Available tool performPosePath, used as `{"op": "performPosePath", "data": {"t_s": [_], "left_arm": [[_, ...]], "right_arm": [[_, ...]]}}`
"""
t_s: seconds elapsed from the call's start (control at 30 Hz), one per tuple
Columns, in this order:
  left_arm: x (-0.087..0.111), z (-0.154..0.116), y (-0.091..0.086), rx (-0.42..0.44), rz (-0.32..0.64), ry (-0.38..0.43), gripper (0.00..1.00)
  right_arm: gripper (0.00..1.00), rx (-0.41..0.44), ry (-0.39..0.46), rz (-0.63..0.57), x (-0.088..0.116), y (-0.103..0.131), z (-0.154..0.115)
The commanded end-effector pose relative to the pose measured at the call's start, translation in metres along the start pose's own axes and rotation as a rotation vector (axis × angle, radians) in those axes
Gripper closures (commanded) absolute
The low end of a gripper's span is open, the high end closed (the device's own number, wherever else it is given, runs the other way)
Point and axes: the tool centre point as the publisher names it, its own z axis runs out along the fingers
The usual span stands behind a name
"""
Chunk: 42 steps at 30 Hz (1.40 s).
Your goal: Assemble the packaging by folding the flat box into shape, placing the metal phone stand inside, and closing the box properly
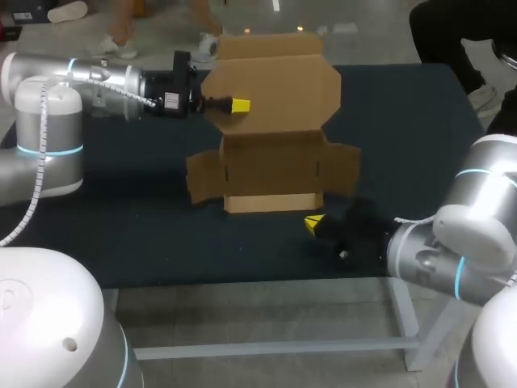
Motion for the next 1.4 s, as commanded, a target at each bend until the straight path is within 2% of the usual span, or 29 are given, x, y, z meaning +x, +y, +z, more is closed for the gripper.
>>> {"op": "performPosePath", "data": {"t_s": [0.03,0.53,1.4], "left_arm": [[0.000,-0.001,0.001,-0.001,0.000,0.003,1.00],[0.000,-0.001,0.001,-0.001,0.000,0.003,1.00],[0.000,-0.001,0.001,-0.001,0.000,0.003,1.00]], "right_arm": [[1.00,-0.011,-0.080,-0.001,0.005,-0.007,0.041],[1.00,-0.012,-0.116,0.016,-0.004,-0.003,0.087],[1.00,0.000,-0.184,0.039,-0.015,-0.001,0.118]]}}
